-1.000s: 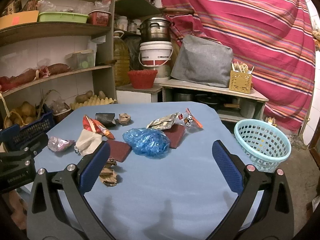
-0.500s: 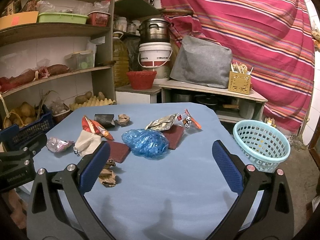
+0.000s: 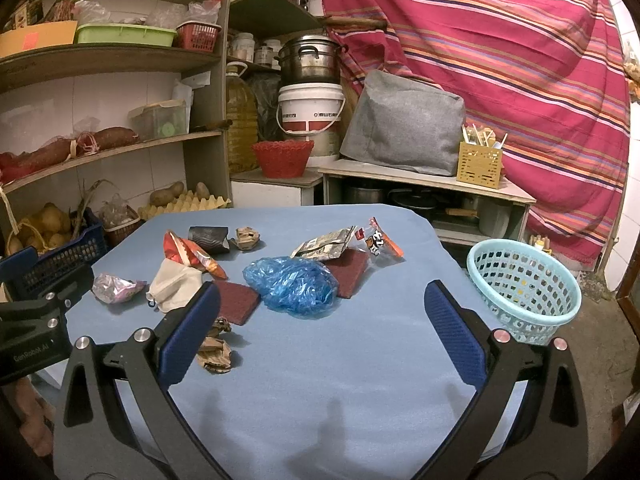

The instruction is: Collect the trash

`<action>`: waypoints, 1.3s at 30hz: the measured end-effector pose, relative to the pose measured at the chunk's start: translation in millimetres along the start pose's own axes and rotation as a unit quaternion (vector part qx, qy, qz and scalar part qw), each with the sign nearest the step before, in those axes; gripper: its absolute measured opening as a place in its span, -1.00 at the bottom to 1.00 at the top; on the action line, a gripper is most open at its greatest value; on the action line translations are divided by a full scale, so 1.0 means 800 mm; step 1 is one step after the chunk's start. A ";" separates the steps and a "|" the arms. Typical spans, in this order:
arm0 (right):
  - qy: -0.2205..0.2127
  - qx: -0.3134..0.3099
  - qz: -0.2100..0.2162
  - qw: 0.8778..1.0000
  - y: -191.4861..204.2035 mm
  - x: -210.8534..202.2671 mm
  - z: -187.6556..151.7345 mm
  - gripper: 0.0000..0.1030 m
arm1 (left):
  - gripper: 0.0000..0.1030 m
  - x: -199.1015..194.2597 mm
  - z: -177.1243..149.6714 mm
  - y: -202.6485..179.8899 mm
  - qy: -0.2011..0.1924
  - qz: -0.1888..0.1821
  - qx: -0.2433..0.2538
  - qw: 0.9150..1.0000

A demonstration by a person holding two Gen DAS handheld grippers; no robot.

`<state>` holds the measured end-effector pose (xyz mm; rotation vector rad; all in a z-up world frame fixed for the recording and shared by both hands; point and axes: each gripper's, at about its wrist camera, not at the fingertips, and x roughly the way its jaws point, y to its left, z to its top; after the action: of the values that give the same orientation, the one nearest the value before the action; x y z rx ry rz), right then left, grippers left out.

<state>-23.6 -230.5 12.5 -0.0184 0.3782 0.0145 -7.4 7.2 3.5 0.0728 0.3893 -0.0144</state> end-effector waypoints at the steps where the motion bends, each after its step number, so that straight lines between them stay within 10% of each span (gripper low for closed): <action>1: 0.000 0.000 0.000 1.000 0.000 0.001 0.000 0.92 | 0.93 0.001 0.000 -0.001 0.000 0.001 0.000 1.000; 39: 0.000 0.001 0.001 1.000 -0.007 -0.001 0.003 0.92 | 0.93 0.002 -0.001 -0.004 0.001 0.002 -0.001 1.000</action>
<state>-23.1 -235.9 15.2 -0.0151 0.3779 0.0164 -6.2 4.4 1.6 0.0722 0.3904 -0.0109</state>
